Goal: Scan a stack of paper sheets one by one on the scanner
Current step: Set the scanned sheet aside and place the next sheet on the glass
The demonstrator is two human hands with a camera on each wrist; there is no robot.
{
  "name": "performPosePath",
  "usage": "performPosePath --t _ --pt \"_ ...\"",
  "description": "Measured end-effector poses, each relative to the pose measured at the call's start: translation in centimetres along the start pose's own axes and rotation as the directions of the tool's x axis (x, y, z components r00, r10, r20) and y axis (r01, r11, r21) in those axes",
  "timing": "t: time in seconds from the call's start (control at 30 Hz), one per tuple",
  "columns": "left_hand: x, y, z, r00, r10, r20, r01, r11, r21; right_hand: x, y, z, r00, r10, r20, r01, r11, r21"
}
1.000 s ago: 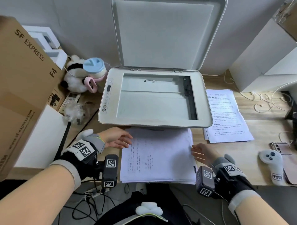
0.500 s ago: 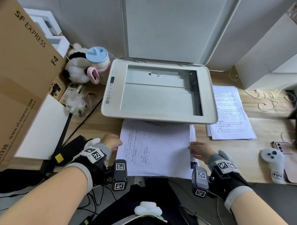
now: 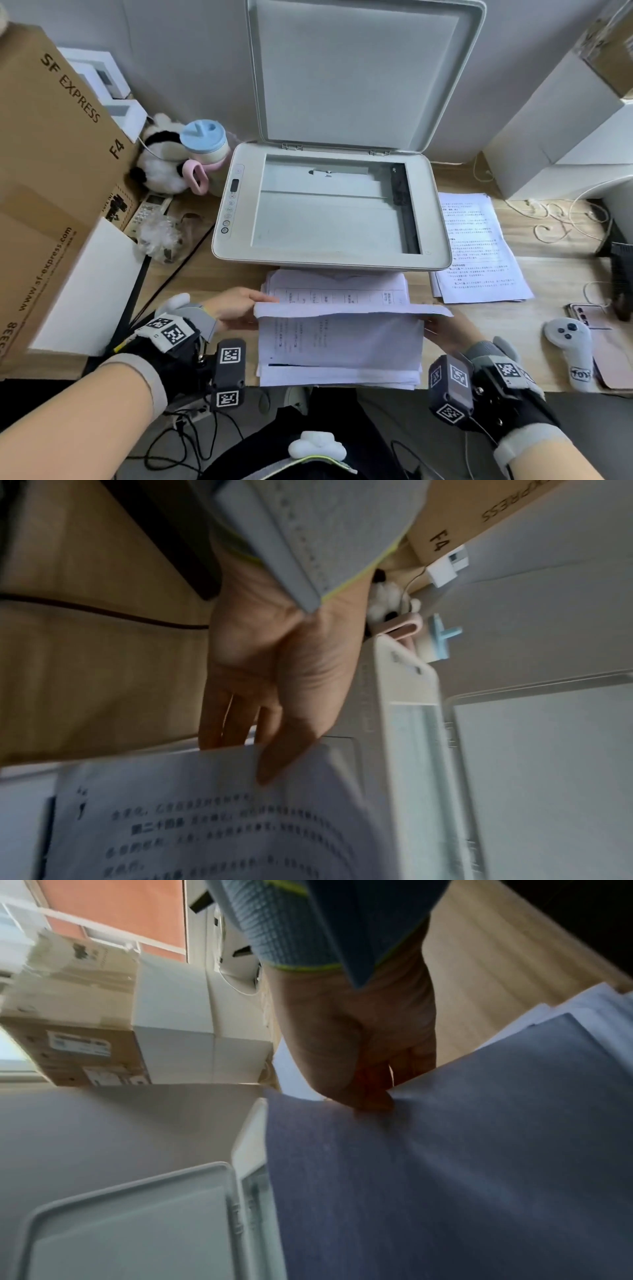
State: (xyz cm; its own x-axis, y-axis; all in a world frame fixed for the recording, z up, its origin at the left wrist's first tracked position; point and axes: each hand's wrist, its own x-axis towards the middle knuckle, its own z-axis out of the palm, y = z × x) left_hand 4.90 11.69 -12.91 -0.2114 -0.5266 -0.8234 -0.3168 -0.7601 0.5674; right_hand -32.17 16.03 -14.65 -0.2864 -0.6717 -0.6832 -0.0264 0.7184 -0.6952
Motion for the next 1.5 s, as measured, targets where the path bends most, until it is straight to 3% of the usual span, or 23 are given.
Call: performPosePath --t 0.03,0.1,0.13,0.17,0.2,0.27,0.4,0.53,0.9,1.03,1.17,1.5 --pt "-0.6 0.9 0.0 0.997 0.043 0.057 -0.042 0.999 -0.013 -0.2 -0.8 -0.6 1.0 0.002 0.023 -0.003 1.0 0.023" --pt "-1.5 3.0 -0.2 0.98 0.145 0.135 -0.14 0.989 -0.04 -0.1 -2.2 -2.0 0.994 -0.086 0.068 0.092 0.992 -0.091" --pt "-1.9 3.9 -0.3 0.969 0.201 0.143 -0.194 0.979 -0.062 0.0 -2.8 -2.4 0.983 -0.167 0.079 0.172 0.983 -0.06" --pt "-2.1 4.9 -0.4 0.96 0.249 0.125 -0.238 0.967 -0.095 0.0 -3.5 -2.7 0.976 -0.202 0.087 0.194 0.977 0.092" --pt "-2.2 5.7 -0.5 0.954 0.291 0.073 -0.28 0.951 -0.131 -0.2 -4.6 -2.7 0.968 -0.238 0.077 0.226 0.964 0.141" --pt "-2.1 7.4 -0.8 0.929 0.366 -0.051 -0.369 0.91 -0.187 -0.5 -6.9 -2.8 0.976 -0.159 0.146 0.097 0.928 0.361" --pt "-1.7 10.4 -1.5 0.897 0.405 -0.175 -0.439 0.862 -0.253 0.0 -10.3 -2.4 0.966 -0.194 0.169 0.146 0.954 0.261" --pt "-0.7 12.5 -2.1 0.865 0.369 -0.34 -0.467 0.839 -0.277 0.9 -12.8 -0.8 0.974 -0.224 0.012 0.222 0.97 0.097" --pt "3.6 15.5 -4.3 0.798 0.3 -0.523 -0.39 0.918 -0.068 6.9 -16.1 1.8 0.955 -0.238 -0.177 0.198 0.956 -0.217" --pt "4.0 15.7 -4.8 0.717 0.341 -0.609 -0.278 0.94 0.199 7.1 -16.1 1.8 0.956 -0.245 -0.164 0.189 0.937 -0.295" --pt "4.3 16.4 -5.0 0.682 0.358 -0.637 -0.146 0.921 0.361 7.5 -16.7 1.9 0.954 -0.252 -0.16 0.159 0.883 -0.442" --pt "5.8 16.4 -5.2 0.688 0.349 -0.636 -0.107 0.916 0.387 7.5 -17.5 1.8 0.949 -0.268 -0.165 0.125 0.801 -0.585"
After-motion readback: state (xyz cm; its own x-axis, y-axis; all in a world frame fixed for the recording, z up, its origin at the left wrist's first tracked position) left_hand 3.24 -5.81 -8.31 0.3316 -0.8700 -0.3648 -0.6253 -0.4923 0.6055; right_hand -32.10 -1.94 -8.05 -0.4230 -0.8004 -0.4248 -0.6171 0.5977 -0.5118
